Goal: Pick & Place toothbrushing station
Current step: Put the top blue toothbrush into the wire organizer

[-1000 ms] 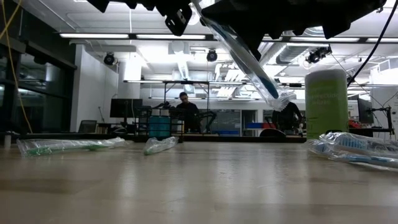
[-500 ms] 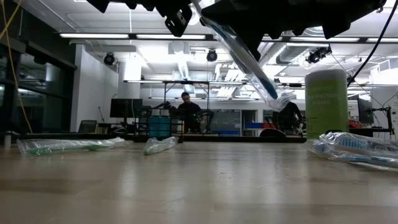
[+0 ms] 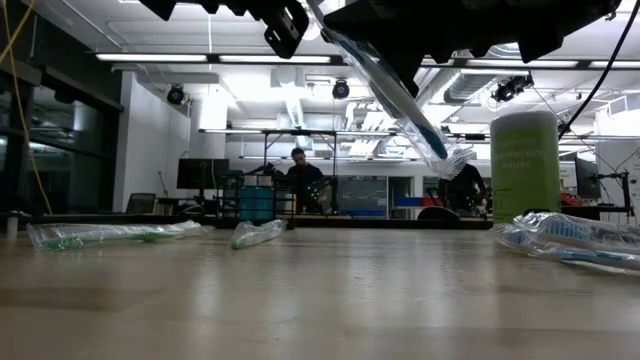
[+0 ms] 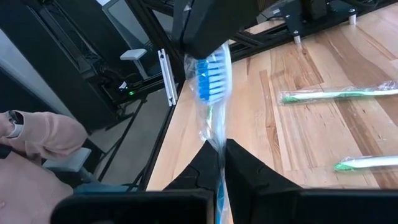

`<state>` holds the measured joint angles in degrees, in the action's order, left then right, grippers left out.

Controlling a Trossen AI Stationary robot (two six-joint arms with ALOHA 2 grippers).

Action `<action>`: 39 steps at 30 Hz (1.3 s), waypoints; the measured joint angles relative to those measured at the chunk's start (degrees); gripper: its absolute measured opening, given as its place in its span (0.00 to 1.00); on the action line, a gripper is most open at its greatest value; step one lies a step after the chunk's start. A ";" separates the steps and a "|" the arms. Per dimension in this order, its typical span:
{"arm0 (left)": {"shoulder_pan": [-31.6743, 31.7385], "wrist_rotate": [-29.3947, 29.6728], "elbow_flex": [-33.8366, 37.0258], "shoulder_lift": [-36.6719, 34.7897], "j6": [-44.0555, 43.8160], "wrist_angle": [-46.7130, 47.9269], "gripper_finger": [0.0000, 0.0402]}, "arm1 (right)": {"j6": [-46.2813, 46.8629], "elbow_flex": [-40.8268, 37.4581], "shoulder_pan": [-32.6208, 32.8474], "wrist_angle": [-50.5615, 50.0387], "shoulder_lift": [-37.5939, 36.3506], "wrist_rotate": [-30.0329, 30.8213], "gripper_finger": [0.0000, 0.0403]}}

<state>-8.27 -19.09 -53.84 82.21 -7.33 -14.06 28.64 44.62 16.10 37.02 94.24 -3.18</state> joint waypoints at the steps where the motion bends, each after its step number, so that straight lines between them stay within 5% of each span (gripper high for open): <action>1: 0.00 -0.20 0.00 0.00 0.00 -0.02 0.00 | -0.02 0.00 0.02 0.04 0.00 0.02 0.01; 8: 0.00 -0.54 0.00 0.00 0.02 -0.09 0.00 | -0.02 0.00 0.02 0.07 0.00 0.00 0.03; 39: 0.00 -0.51 0.01 -0.53 -0.22 1.06 0.00 | -0.05 0.07 0.02 -0.13 0.00 -1.74 0.43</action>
<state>-8.27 -19.61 -53.83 81.68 -7.55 -13.01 28.60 44.69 16.12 36.88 94.24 -4.92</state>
